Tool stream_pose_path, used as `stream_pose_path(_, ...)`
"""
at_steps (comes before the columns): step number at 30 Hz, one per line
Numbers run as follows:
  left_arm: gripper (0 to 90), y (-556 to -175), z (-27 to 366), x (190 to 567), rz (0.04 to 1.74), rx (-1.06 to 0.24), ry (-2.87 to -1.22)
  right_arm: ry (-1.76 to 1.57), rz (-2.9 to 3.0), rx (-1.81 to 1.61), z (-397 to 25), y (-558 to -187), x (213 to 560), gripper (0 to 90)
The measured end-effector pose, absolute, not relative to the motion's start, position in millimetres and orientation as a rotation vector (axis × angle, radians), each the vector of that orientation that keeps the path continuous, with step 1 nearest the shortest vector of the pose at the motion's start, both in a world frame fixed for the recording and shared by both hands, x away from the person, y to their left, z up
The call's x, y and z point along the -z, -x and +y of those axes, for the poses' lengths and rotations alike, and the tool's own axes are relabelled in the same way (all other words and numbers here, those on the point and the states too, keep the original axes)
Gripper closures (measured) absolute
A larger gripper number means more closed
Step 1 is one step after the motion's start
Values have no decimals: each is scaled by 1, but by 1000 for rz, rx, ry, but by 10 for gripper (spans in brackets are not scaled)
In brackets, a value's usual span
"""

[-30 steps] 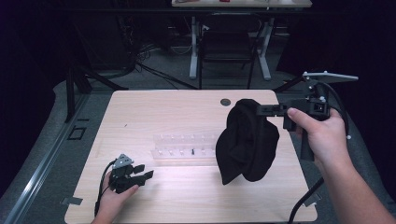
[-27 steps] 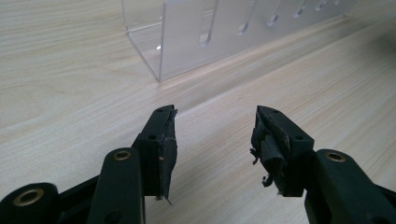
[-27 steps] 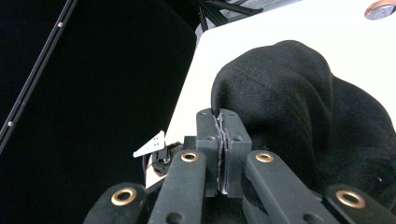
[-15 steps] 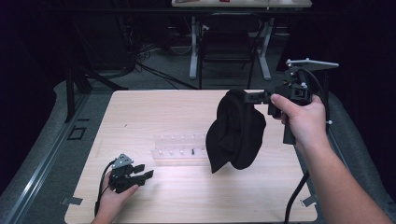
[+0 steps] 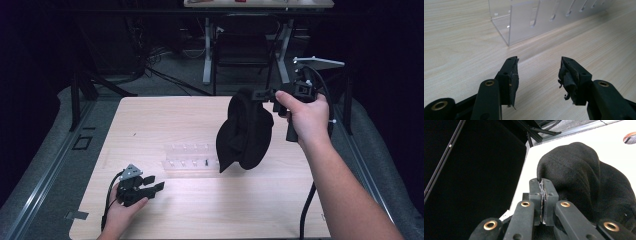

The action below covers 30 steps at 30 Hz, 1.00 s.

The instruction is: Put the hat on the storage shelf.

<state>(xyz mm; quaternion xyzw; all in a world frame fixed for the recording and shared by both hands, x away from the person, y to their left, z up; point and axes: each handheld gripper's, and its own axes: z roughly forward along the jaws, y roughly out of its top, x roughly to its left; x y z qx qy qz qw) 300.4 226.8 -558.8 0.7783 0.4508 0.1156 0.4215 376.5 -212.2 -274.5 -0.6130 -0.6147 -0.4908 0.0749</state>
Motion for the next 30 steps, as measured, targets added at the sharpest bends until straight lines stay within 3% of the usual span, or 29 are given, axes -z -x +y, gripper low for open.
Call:
stream_pose_path(20, 509, -301, 191, 527, 982, -296, -1951, 1900, -1812, 1493, -196, -392, 293, 881)
stream_pose_path(30, 522, -309, 147, 508, 880, -267, -1951, 1877, -1819, 1493, -192, -390, 295, 881)
